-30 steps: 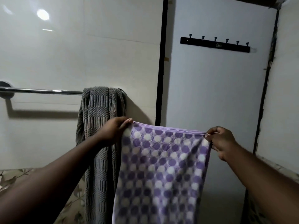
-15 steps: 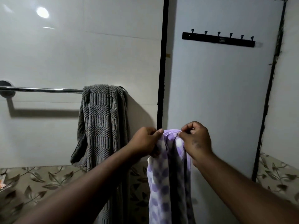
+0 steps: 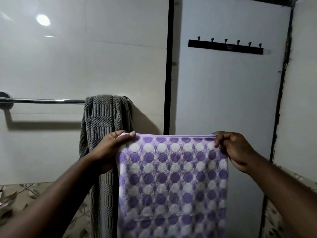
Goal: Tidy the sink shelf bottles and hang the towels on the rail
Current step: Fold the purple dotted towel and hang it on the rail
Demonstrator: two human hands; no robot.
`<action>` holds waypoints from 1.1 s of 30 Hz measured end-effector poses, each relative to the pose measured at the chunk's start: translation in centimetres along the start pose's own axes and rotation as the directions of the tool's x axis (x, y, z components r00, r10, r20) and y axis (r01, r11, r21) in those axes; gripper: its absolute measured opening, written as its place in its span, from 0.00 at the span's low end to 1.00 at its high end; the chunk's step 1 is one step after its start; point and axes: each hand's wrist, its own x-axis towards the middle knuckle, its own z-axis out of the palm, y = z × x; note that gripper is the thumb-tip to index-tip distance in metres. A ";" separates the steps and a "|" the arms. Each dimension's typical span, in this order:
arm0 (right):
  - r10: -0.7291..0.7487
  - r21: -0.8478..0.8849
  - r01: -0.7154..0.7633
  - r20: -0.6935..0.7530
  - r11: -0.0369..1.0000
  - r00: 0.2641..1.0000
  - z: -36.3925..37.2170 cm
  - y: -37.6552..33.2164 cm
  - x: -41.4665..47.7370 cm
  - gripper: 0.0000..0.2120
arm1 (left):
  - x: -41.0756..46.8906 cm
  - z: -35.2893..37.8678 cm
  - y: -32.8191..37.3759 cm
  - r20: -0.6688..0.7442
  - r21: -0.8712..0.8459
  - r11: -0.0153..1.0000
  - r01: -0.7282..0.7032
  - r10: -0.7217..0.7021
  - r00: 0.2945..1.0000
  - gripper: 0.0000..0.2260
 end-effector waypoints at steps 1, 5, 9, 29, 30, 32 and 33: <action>-0.011 -0.027 0.012 0.049 1.000 0.999 -0.1 -0.2 0.0 0.27 | 0.0 -0.2 0.1 -0.013 -0.030 0.999 0.028 -0.029 1.000 0.12; 0.038 -0.306 -0.009 0.090 0.952 0.995 0.8 -0.5 -0.1 0.20 | 0.1 0.3 0.0 -0.012 -0.102 0.956 0.275 -0.277 0.961 0.18; 0.130 -0.474 -0.159 -0.094 0.866 0.987 3.5 0.6 0.1 0.24 | 0.3 2.7 -1.1 -0.011 -0.106 0.924 0.369 -0.372 0.928 0.20; -0.041 -0.327 -0.010 -0.149 0.945 0.988 11.5 -0.1 -3.8 0.10 | 1.6 12.8 -4.9 -0.130 0.432 0.896 0.105 -0.053 0.990 0.15; -0.045 -0.300 -0.001 -0.148 0.954 0.988 11.2 0.0 -3.9 0.09 | 1.6 12.9 -4.8 -0.116 0.450 0.888 0.095 -0.048 0.992 0.15; -0.057 -0.253 0.022 -0.133 0.967 0.990 10.7 0.3 -4.2 0.07 | 1.5 13.2 -4.7 -0.082 0.481 0.872 0.084 -0.051 0.995 0.14; -0.058 -0.217 0.033 -0.110 0.976 0.992 10.4 0.4 -4.4 0.06 | 1.6 13.3 -4.6 -0.066 0.487 0.869 0.081 -0.056 0.996 0.12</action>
